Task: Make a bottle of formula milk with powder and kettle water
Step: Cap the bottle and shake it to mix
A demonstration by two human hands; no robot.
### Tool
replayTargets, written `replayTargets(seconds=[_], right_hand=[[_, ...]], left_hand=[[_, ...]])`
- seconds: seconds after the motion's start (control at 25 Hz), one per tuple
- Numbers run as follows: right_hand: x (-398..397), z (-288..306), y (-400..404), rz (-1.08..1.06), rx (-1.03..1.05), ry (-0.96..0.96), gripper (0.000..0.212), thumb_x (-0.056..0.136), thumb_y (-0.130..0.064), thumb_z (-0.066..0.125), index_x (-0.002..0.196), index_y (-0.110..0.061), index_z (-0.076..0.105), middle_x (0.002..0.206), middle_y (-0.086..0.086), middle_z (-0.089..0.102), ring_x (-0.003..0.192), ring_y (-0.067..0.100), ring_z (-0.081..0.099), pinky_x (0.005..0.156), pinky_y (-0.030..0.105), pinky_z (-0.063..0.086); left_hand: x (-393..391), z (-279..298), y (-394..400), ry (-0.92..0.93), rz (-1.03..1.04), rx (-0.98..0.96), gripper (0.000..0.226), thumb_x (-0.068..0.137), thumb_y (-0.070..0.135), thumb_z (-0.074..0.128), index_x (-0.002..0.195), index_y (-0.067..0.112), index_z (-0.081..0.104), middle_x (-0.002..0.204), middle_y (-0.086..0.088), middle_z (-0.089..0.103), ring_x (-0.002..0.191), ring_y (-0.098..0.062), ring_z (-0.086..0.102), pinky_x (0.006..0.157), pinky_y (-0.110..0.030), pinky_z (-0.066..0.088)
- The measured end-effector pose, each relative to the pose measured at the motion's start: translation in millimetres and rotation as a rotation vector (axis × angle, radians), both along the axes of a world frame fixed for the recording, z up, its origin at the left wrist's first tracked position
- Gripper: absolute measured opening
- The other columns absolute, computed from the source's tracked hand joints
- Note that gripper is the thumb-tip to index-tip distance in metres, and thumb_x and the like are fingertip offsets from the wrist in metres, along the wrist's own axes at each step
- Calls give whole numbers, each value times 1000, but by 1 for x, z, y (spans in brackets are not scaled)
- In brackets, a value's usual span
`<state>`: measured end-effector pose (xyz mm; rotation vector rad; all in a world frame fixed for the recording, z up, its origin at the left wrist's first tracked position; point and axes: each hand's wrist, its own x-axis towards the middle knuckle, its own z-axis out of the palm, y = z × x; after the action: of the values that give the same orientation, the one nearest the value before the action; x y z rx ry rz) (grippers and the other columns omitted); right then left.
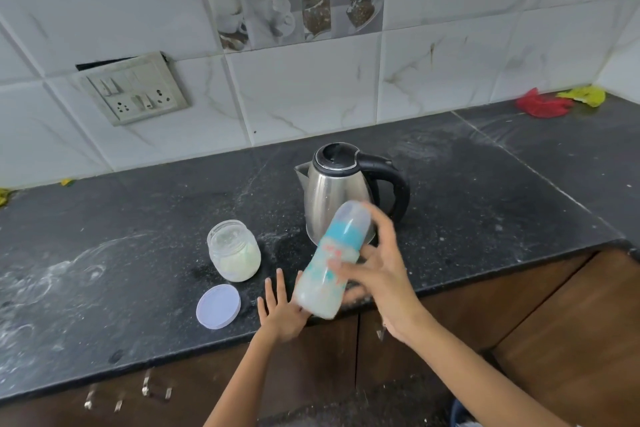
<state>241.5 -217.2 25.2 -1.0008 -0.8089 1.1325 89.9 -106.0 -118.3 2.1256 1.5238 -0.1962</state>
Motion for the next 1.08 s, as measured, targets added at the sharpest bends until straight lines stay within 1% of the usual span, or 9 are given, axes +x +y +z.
replayTargets(seconds=[0.12, 0.24, 0.28, 0.44, 0.6, 0.76, 0.92, 1.0, 1.08], right_hand=[[12, 7, 12, -213, 34, 217, 84, 68, -19, 82, 134, -50, 39, 121, 5, 64, 101, 27, 71, 63, 49, 60], [2, -2, 2, 40, -62, -7, 89, 65, -17, 88, 130, -56, 41, 116, -1, 69, 103, 24, 71, 63, 47, 61], [0, -3, -1, 45, -39, -24, 88, 65, -16, 88, 130, -55, 42, 113, -3, 70, 104, 24, 71, 63, 46, 61], [21, 0, 11, -292, 14, 248, 76, 80, -9, 76, 135, -46, 38, 118, 4, 65, 98, 26, 73, 61, 46, 60], [1, -10, -2, 14, -101, 33, 84, 68, -14, 86, 130, -52, 43, 123, 10, 65, 104, 27, 71, 64, 53, 60], [19, 5, 9, -243, 29, 225, 79, 72, -17, 81, 133, -45, 40, 120, 6, 64, 100, 27, 72, 63, 49, 60], [6, 3, -1, 41, -65, 1, 83, 65, -19, 88, 128, -52, 44, 119, 2, 68, 106, 27, 70, 63, 49, 61], [9, 6, 2, -106, 8, 83, 79, 71, -15, 84, 131, -46, 43, 112, 0, 71, 102, 28, 71, 61, 46, 61], [18, 11, 13, -333, 12, 298, 75, 80, -16, 75, 138, -43, 35, 117, 5, 67, 99, 28, 72, 62, 45, 61]], left_hand=[[1, 5, 1, 18, -43, -50, 65, 98, 55, 25, 148, 38, -13, 154, -1, -33, 142, -26, -29, 116, -50, -11], [2, -1, -5, 74, 7, 43, 65, 98, 50, 32, 145, 41, -12, 158, 0, -22, 146, -23, -20, 119, -47, -6], [2, -3, -5, 87, 6, 65, 68, 98, 50, 33, 146, 38, -13, 159, 0, -20, 146, -24, -18, 119, -47, -5], [1, 3, 2, 18, -50, -38, 66, 98, 56, 24, 147, 38, -16, 153, -1, -34, 142, -27, -29, 115, -50, -11], [3, -4, -5, 96, -2, 80, 69, 97, 54, 30, 149, 34, -11, 158, -1, -23, 146, -26, -21, 117, -49, -7], [2, -1, 2, 33, -43, -40, 66, 97, 57, 24, 147, 40, -15, 154, -1, -33, 143, -27, -28, 115, -50, -10], [3, -6, -4, 151, -1, 80, 66, 96, 56, 26, 148, 38, -9, 160, -1, -17, 147, -24, -15, 120, -46, -4], [3, -5, -1, 64, -22, 18, 65, 97, 56, 25, 148, 39, -11, 157, 0, -27, 145, -25, -24, 118, -48, -8], [1, 0, 2, 16, -51, -44, 65, 97, 56, 24, 146, 41, -16, 153, 0, -35, 142, -26, -30, 115, -50, -11]])
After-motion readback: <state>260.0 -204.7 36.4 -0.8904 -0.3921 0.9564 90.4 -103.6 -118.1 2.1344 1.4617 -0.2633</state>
